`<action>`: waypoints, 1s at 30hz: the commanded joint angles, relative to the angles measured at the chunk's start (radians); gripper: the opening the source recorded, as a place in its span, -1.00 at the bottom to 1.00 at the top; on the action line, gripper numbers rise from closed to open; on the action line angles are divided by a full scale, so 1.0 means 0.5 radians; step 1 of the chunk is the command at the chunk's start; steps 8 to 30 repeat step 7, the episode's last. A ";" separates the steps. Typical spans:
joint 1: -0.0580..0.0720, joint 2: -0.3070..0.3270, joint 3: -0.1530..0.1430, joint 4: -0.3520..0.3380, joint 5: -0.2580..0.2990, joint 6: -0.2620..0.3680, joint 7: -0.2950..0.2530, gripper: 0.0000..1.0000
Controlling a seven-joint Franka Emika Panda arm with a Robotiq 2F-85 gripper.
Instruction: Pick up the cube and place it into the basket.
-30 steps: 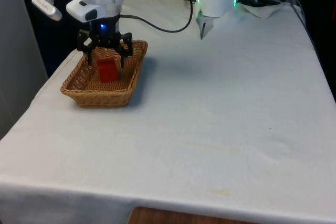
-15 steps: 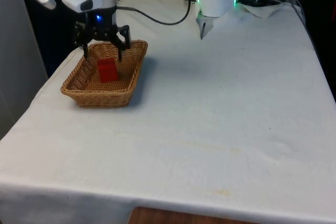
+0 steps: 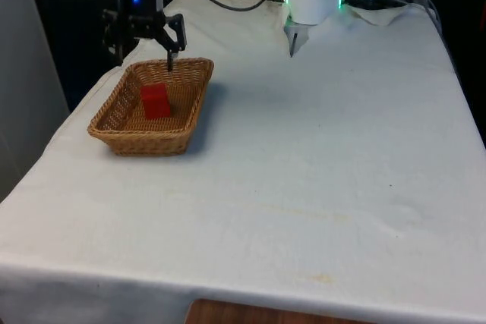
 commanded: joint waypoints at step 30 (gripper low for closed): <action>0.000 -0.074 -0.008 -0.004 0.000 -0.024 0.000 1.00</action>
